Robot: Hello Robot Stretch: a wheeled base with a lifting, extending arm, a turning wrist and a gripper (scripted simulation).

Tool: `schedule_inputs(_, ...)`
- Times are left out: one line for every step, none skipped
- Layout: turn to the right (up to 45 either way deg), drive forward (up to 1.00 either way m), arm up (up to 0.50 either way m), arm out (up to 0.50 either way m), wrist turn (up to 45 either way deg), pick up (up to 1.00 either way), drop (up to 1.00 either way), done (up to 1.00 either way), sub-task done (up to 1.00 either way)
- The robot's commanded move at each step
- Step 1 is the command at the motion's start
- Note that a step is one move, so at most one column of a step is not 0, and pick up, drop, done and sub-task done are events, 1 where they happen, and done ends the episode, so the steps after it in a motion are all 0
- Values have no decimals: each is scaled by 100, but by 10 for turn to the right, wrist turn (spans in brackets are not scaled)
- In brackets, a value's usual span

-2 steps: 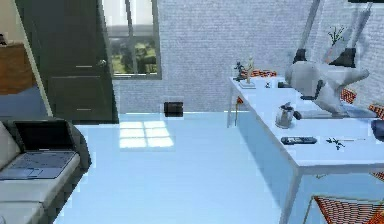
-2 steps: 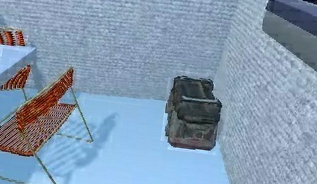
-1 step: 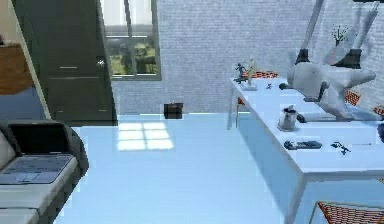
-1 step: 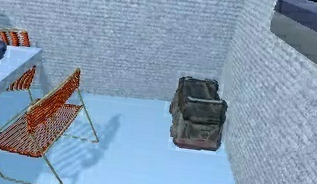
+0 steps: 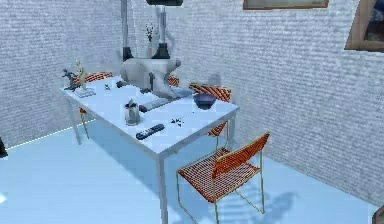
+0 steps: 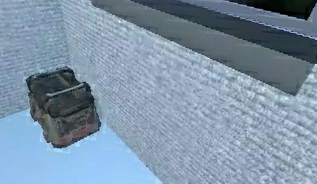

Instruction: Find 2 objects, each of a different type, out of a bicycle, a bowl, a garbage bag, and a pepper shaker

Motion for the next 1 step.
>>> schedule_inputs(240,0,0,0,0,0,0,0,0)
